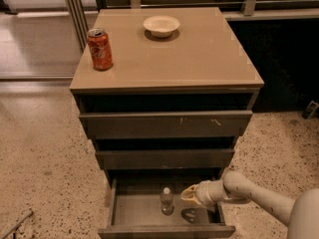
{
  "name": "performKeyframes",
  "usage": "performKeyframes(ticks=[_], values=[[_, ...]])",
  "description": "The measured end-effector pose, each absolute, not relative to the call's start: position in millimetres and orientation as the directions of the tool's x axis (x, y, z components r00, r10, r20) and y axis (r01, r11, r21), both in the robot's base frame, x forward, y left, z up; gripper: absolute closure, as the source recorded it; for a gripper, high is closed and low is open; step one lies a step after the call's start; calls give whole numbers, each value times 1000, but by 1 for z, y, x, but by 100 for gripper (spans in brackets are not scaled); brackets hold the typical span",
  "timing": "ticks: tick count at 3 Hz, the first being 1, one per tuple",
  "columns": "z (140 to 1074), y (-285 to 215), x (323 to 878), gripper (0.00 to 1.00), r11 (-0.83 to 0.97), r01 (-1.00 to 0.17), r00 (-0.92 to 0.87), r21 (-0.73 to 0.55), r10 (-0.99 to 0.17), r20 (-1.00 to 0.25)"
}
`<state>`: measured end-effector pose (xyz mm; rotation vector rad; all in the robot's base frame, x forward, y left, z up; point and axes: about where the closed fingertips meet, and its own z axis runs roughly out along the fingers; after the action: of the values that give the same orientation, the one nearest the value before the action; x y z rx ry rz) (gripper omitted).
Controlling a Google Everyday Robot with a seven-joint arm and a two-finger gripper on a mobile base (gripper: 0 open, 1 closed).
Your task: Pick water bottle from bottom drawer and place on counter
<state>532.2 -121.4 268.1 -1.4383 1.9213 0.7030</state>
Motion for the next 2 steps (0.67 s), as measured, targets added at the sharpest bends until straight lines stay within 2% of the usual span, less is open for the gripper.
performKeyframes(ticks=[2], values=[[261, -105, 534, 42, 227, -972, -193, 61, -622, -758]])
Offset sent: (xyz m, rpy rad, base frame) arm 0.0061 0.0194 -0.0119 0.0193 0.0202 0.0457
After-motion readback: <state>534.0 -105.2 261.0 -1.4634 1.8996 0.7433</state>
